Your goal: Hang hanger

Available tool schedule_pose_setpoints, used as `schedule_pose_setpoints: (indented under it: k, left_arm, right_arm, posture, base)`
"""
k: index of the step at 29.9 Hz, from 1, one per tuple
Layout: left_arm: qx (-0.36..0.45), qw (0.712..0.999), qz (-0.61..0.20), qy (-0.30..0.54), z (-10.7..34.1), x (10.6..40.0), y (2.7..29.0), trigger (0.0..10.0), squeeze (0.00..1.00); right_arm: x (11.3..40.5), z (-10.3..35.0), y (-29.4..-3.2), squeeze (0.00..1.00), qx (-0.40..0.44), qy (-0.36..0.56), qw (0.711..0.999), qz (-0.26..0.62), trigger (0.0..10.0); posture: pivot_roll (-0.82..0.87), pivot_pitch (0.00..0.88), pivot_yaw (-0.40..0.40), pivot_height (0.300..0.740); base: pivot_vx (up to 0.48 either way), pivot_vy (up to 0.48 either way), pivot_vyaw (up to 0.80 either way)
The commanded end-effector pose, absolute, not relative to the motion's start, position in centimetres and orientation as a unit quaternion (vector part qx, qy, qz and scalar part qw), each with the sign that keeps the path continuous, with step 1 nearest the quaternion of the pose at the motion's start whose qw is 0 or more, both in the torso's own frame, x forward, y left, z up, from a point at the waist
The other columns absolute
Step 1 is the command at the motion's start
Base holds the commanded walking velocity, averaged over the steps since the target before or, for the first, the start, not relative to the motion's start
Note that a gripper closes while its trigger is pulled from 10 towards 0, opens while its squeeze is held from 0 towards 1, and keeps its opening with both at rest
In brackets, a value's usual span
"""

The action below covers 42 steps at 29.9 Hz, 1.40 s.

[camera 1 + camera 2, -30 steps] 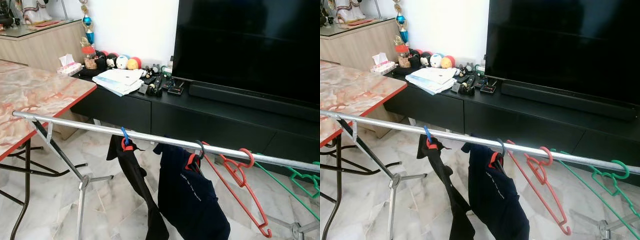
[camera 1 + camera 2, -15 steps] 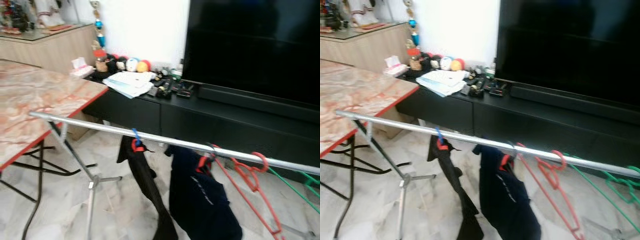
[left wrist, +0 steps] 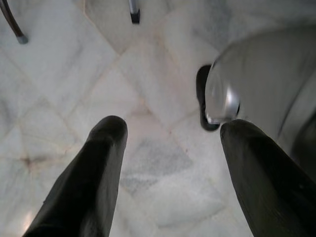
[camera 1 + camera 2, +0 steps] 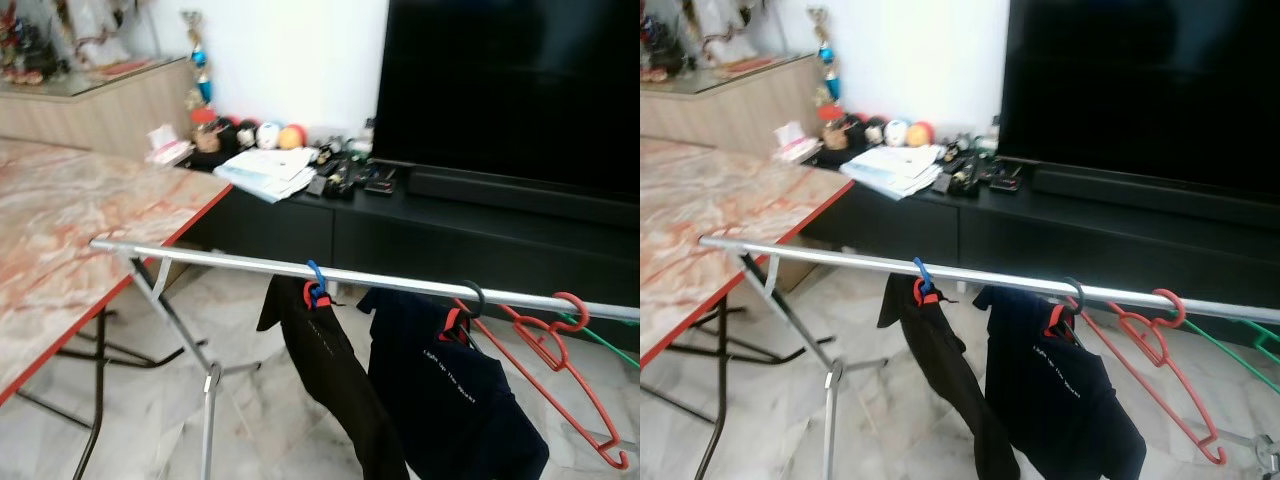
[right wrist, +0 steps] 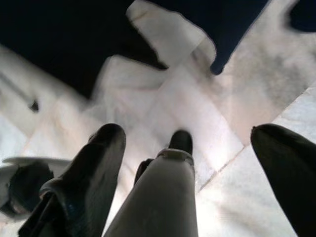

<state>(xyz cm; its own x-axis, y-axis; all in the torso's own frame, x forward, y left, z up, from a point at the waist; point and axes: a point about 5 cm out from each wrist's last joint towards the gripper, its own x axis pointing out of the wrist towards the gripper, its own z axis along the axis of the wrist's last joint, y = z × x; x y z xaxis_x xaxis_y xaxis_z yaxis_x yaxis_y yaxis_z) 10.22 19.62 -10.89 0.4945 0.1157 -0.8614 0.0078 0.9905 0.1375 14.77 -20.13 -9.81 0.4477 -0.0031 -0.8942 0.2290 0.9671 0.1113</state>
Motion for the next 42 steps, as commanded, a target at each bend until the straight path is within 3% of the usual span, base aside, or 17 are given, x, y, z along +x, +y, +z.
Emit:
schedule_pose_setpoints:
  k: [1,15,31,42]
  left_arm:
    - [0.06,0.858,0.036,0.509,-11.0,9.7,19.8,10.0,0.0]
    - [0.05,0.858,0.054,0.509,-10.8,10.0,20.7,10.0,0.0]
    - [0.053,0.858,0.046,0.508,-10.8,10.2,20.6,10.0,0.0]
    - [0.049,0.859,0.056,0.506,-10.8,10.3,20.7,10.0,0.0]
  right_arm:
    - [15.3,-9.6,-20.1,0.0,0.112,0.515,0.847,-0.07,10.0]
    - [15.7,-9.4,-20.1,0.0,0.123,0.506,0.851,-0.073,10.0]
    - [16.7,-8.8,-21.5,0.0,0.127,0.473,0.862,-0.127,10.0]
    - [20.3,-5.8,-24.0,0.0,0.15,0.323,0.922,-0.15,10.0]
  posture:
    - [0.12,0.0,0.005,0.74]
    - [0.12,0.0,0.004,0.74]
    - [0.12,0.0,-0.011,0.74]
    - [0.09,0.0,-0.026,0.74]
  base:
    - [0.0,0.0,0.0]
    - [0.0,0.364,0.0]
    - [0.0,0.0,0.0]
    - [0.0,0.0,0.0]
